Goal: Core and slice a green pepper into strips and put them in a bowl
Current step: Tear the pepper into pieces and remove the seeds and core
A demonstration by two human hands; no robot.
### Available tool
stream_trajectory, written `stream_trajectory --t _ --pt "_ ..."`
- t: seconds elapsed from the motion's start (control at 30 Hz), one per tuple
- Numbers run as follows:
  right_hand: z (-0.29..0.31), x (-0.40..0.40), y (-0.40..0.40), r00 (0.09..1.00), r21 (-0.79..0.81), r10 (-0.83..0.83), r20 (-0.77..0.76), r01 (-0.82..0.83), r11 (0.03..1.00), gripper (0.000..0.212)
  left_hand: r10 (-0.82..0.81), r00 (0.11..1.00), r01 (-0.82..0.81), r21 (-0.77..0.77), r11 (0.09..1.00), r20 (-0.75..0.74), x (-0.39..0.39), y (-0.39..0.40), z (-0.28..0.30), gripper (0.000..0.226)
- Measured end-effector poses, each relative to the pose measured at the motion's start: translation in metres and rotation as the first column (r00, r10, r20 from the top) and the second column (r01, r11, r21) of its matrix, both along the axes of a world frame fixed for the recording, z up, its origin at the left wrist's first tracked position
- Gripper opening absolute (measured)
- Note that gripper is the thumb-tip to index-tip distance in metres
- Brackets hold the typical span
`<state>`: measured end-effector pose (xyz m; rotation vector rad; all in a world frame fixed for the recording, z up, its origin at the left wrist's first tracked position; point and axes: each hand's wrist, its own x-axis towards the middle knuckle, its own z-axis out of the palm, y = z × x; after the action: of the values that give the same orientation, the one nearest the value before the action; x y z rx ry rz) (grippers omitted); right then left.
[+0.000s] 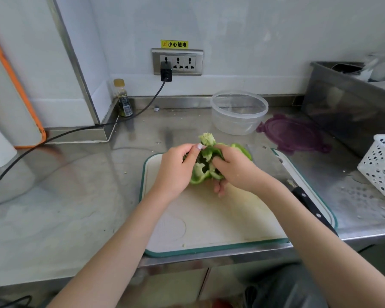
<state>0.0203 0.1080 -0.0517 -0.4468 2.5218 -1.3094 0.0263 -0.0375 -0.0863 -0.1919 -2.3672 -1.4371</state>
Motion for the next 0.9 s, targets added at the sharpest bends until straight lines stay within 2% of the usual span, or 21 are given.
stream_trajectory --t 0.17,0.27,0.3,0.37,0.43,0.47,0.57,0.7,0.8,0.9 --pt "0.004 -0.001 0.008 0.984 -0.191 -0.003 0.176 0.037 0.981 0.032 -0.003 0.999 0.001 0.042 0.999 0.051 0.002 -0.001 0.002 0.03" --pt "0.011 0.003 0.015 0.985 -0.183 -0.09 0.148 0.117 0.976 0.033 0.009 0.994 -0.016 0.066 0.998 0.11 0.0 -0.001 0.004 0.033" --pt "0.012 0.004 0.015 0.988 -0.151 -0.129 0.087 0.141 0.978 0.032 0.029 0.991 -0.038 0.064 0.997 0.13 -0.001 -0.002 0.003 0.037" --pt "0.009 0.008 0.013 0.958 -0.04 -0.213 -0.191 0.21 0.977 0.027 0.072 0.983 -0.083 0.06 0.995 0.167 -0.005 -0.004 0.002 0.039" --pt "0.003 0.012 0.01 0.855 0.065 -0.2 -0.478 0.262 0.963 0.019 0.095 0.978 -0.114 0.091 0.989 0.187 -0.006 -0.005 0.002 0.027" --pt "0.001 0.014 0.007 0.822 0.119 -0.16 -0.547 0.266 0.957 0.016 0.093 0.975 -0.117 0.111 0.987 0.203 -0.006 -0.005 0.002 0.024" --pt "-0.004 0.014 -0.007 0.812 0.28 -0.074 -0.579 0.284 0.917 0.017 0.071 0.971 -0.103 0.132 0.986 0.229 -0.005 -0.003 0.001 0.026" --pt "0.0 0.004 -0.028 0.802 0.499 -0.023 -0.596 0.393 0.772 0.025 0.112 0.987 -0.123 0.089 0.988 0.117 -0.006 -0.003 -0.002 0.02" --pt "0.007 -0.003 -0.037 0.827 0.586 0.012 -0.563 0.389 0.711 0.022 0.136 0.99 -0.138 0.088 0.987 0.036 -0.005 -0.001 -0.003 0.017" --pt "0.01 -0.008 -0.04 0.856 0.629 0.066 -0.513 0.322 0.708 0.024 0.167 0.986 -0.167 0.089 0.982 0.011 -0.004 -0.002 -0.003 0.02"
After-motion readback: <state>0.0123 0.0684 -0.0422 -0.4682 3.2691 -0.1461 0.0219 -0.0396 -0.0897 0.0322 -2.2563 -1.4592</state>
